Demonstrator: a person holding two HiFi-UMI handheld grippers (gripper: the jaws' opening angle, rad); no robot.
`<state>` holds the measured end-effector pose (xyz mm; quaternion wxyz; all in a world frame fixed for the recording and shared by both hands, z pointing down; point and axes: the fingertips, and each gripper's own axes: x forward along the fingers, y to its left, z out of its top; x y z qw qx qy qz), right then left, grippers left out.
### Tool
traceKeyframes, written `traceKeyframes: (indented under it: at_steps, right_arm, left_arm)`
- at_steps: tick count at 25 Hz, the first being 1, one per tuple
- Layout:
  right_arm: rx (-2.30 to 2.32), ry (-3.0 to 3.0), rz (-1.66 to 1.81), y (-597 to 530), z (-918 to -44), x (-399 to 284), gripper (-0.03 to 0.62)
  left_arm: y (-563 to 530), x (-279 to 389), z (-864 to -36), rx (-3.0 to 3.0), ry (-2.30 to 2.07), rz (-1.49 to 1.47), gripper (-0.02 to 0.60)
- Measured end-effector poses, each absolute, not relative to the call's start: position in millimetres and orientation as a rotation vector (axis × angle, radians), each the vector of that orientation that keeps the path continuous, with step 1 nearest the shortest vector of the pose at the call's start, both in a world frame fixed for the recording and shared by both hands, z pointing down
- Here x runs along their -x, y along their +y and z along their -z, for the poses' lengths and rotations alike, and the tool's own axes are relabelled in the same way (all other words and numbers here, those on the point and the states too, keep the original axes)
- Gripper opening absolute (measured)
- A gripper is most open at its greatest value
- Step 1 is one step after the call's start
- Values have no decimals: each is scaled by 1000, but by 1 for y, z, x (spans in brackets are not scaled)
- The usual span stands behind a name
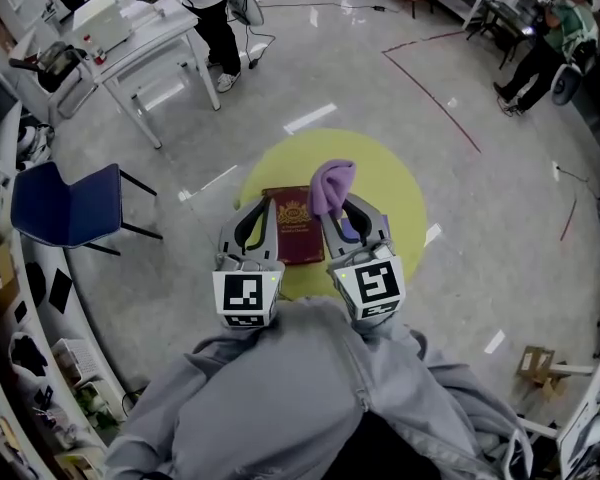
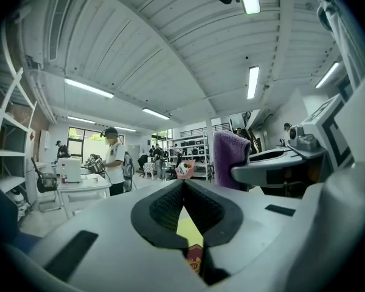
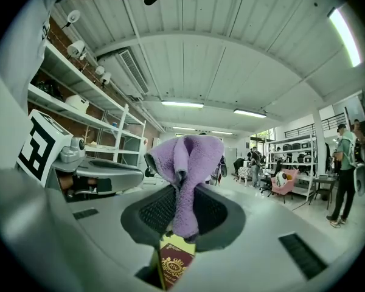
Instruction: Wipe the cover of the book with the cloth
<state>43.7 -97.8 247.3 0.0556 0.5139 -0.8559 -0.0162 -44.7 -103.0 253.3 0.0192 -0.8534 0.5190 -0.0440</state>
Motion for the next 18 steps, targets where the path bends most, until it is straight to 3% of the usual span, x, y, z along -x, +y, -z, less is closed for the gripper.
traceKeyframes:
  at_steps: [18]
  right_arm:
    - [-1569,-2607,25,-108,-245,-63,91]
  left_arm:
    - [-110,24,-258,2684,1581,137,18]
